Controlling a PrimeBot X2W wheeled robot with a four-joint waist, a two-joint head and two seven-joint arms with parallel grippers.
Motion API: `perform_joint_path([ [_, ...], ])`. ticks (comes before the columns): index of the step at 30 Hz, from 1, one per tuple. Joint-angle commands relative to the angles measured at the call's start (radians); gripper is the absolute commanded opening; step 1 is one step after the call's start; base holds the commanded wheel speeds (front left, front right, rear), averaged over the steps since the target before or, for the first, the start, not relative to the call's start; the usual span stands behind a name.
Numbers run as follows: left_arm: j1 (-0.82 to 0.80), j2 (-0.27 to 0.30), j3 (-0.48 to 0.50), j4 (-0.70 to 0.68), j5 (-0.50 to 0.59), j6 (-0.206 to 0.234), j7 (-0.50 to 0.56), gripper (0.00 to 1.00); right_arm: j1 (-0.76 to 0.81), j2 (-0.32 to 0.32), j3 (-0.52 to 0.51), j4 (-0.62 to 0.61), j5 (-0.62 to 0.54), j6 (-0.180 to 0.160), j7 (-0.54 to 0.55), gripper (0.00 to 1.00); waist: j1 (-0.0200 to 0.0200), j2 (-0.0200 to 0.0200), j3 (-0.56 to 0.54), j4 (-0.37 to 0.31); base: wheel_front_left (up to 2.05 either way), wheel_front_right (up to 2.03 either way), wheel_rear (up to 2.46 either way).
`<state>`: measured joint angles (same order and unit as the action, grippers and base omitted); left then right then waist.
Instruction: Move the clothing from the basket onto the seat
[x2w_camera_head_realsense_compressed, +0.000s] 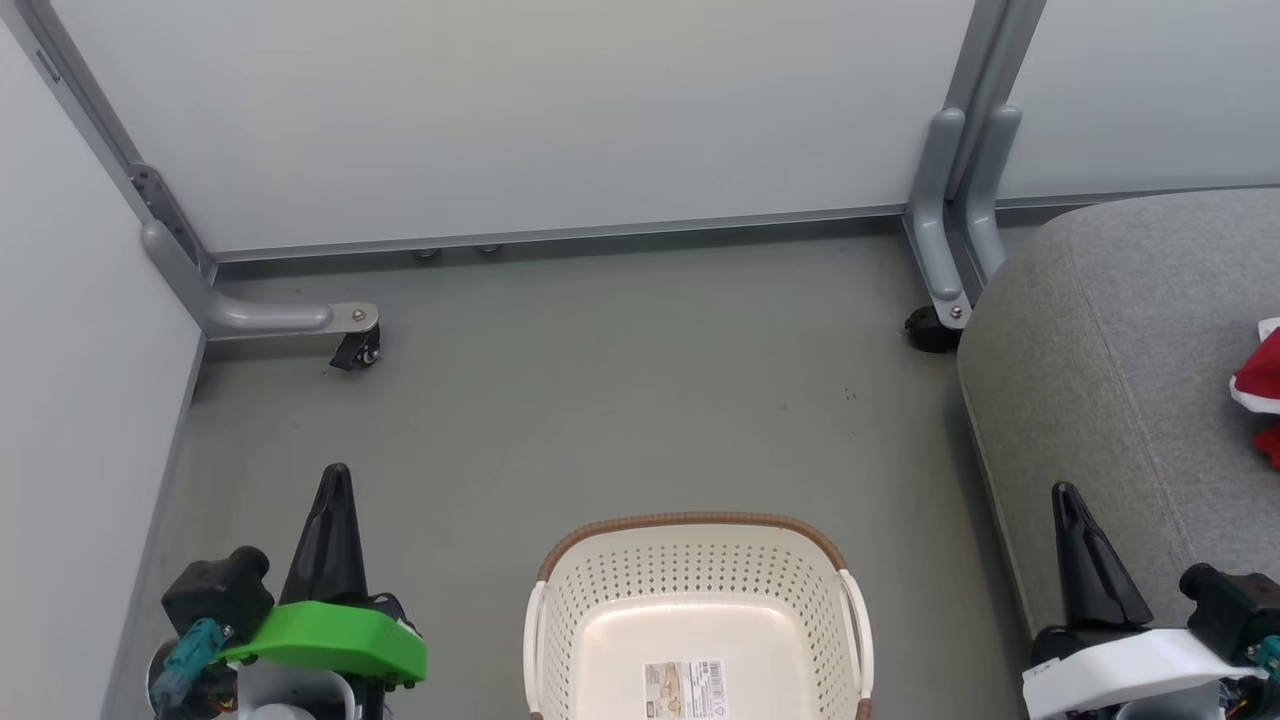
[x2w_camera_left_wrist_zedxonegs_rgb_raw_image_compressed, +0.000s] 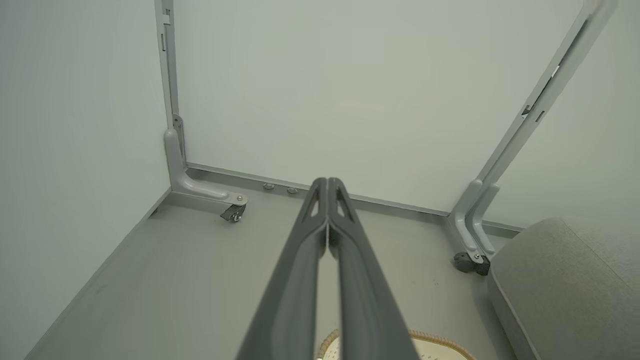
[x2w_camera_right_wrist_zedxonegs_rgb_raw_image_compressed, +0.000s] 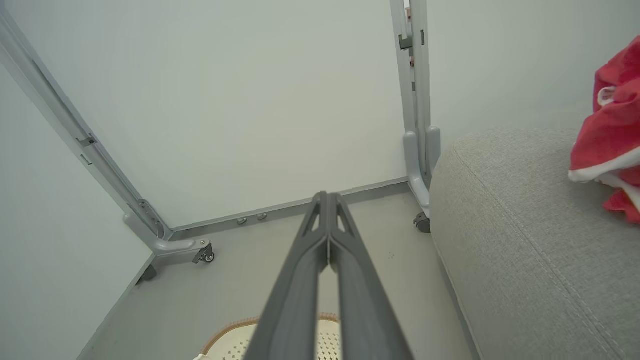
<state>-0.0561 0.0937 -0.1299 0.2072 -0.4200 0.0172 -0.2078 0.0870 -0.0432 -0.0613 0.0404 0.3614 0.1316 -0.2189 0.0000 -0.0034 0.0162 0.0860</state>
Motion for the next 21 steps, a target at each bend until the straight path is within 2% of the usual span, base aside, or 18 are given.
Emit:
perform_joint_path([
  [1,-0.019,0.000,0.013,-0.011,-0.042,-0.007,0.009,0.00,-0.029,-0.010,-0.001,-0.007,0.047,0.000,0.009,0.00,0.0000,0.0003,0.000,-0.001,0.00,0.00,0.00],
  [21,-0.033,-0.011,0.075,0.001,-0.344,-0.045,0.091,0.00,-0.076,-0.023,0.003,0.048,0.379,0.000,0.080,0.00,0.0000,0.0009,-0.003,-0.016,0.00,0.00,0.00],
])
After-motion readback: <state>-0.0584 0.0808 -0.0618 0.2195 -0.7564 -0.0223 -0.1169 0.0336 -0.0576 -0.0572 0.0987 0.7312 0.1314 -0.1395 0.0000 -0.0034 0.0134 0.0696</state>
